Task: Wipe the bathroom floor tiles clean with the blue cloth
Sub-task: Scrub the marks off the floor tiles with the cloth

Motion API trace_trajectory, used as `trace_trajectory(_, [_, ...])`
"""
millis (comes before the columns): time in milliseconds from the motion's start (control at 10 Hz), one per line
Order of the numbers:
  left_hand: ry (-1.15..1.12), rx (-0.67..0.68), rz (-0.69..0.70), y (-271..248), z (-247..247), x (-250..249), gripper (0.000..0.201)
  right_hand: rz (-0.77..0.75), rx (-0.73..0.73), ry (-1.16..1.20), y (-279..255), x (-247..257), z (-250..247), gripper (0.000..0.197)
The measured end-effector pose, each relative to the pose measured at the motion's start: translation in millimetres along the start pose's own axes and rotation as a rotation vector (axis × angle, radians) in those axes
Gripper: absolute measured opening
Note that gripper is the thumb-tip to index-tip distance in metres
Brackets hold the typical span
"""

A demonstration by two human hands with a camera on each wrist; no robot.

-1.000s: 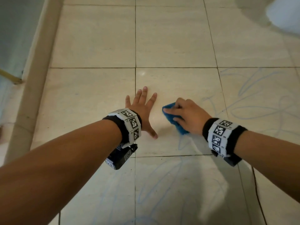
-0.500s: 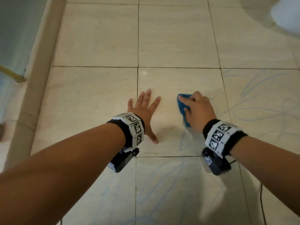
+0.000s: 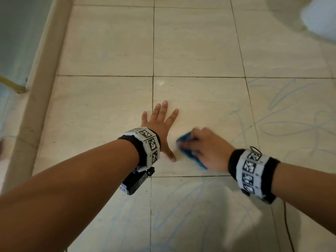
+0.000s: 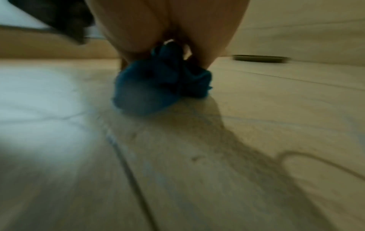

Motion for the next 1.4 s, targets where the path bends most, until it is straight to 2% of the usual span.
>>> trace_trajectory(100, [-0.001, 0.008, -0.004, -1, -1, 0, 0.154, -0.015, 0.055, -0.094, 5, -23, -13, 0.044])
trace_trajectory(200, [-0.007, 0.009, 0.001, -1, 0, 0, 0.153, 0.494, -0.254, 0.237, 5, -87, -46, 0.041])
trace_trajectory(300, [-0.003, 0.006, -0.001, -1, 0, 0, 0.154, 0.419, -0.162, 0.208, 6, -52, -30, 0.041])
trace_trajectory(400, [0.002, -0.003, -0.007, 0, 0, 1, 0.154, 0.003, 0.13, -0.046, -7, 21, 1, 0.045])
trace_trajectory(500, [-0.003, 0.001, -0.005, -2, -1, -1, 0.154, 0.088, 0.059, -0.067, -1, -12, -16, 0.045])
trace_trajectory(600, [-0.012, 0.002, -0.003, -3, -1, 0, 0.154, 0.451, -0.186, 0.206, -3, -69, -38, 0.042])
trace_trajectory(700, [-0.004, -0.007, -0.002, -2, 0, 0, 0.154, 0.313, -0.064, 0.138, -8, -34, -15, 0.044])
trace_trajectory(800, [0.004, -0.023, -0.007, -2, -1, 1, 0.154, -0.029, 0.169, 0.08, -22, 29, 12, 0.043])
trace_trajectory(900, [-0.007, -0.016, -0.004, -3, -1, 0, 0.154, 0.015, 0.112, 0.063, -11, 1, 1, 0.042])
trace_trajectory(1000, [-0.008, -0.013, -0.005, -5, -1, 0, 0.153, 0.324, -0.139, 0.201, -8, -58, -23, 0.038])
trace_trajectory(1100, [-0.01, -0.001, -0.01, -6, -2, -2, 0.152, 0.285, -0.073, 0.16, -21, -40, -9, 0.042])
trace_trajectory(1200, [-0.022, -0.018, 0.001, -6, 1, -8, 0.152, -0.032, 0.108, 0.066, -40, 8, 19, 0.044])
trace_trajectory(1300, [0.029, -0.033, 0.08, -9, 3, -25, 0.15, 0.124, 0.075, 0.008, -39, -29, 7, 0.045])
trace_trajectory(1400, [0.064, -0.038, 0.121, -6, 1, -39, 0.15, 0.431, -0.089, 0.07, -46, -57, -6, 0.045])
Point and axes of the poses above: each hand's wrist, its own y-axis towards the middle knuckle, its own z-axis out of the palm, x = y × z, the point moved 5 cm from there along y, towards the middle knuckle, and after that the axes turned 14 degrees about x, right-handed, at the moved point
